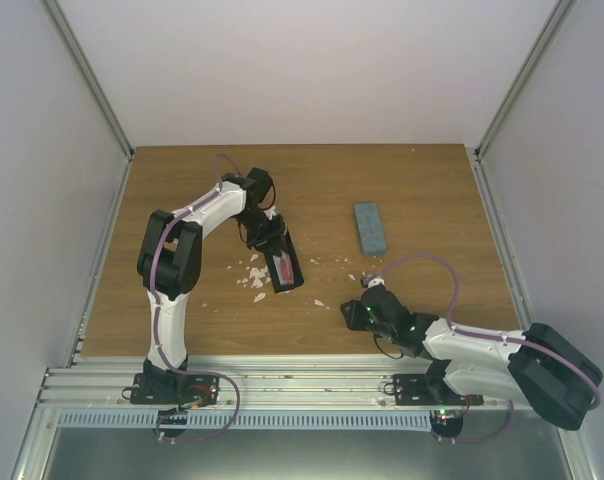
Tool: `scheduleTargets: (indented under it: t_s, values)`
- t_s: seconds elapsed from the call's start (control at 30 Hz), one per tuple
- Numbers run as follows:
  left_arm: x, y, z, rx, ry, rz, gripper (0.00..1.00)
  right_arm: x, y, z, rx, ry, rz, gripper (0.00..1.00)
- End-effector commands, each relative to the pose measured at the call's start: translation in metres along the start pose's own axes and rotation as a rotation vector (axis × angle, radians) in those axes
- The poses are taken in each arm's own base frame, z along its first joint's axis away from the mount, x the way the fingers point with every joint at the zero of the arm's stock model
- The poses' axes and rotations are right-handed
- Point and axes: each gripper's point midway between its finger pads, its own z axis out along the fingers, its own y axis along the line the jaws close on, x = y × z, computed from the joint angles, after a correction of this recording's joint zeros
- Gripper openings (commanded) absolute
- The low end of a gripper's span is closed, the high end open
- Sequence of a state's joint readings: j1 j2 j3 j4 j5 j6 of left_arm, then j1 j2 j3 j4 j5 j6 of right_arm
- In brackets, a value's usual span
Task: Organize the sunglasses
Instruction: Place the sunglasses in the sunglasses case, then adjust the sunglasses in the sunglasses case.
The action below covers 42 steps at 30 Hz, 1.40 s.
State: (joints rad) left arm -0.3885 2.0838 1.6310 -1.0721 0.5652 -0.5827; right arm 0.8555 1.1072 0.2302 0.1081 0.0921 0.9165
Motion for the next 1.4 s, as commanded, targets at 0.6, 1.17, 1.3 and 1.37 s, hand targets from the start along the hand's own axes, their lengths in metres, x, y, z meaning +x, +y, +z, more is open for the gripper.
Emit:
scheduleTargets:
  t_s: [0.6,1.17,1.3,1.37]
  values:
    - [-0.002,-0.032,-0.023,0.254,-0.258,0.249,0.22,-0.078,0.100,-0.026,-0.133,-0.060,-0.236,0.26]
    - [-0.007,-0.014,-0.063,0.266,-0.513,0.280,0.18,-0.076,0.165,0.058,-0.082,0.132,-0.358,0.19]
    - [-0.001,0.016,-0.072,0.185,-0.621,0.171,0.22,-0.083,0.157,0.076,0.017,0.132,-0.383,0.21]
    - [0.007,0.032,-0.064,0.175,-0.633,0.130,0.24,-0.082,0.151,0.085,0.062,0.145,-0.394,0.23]
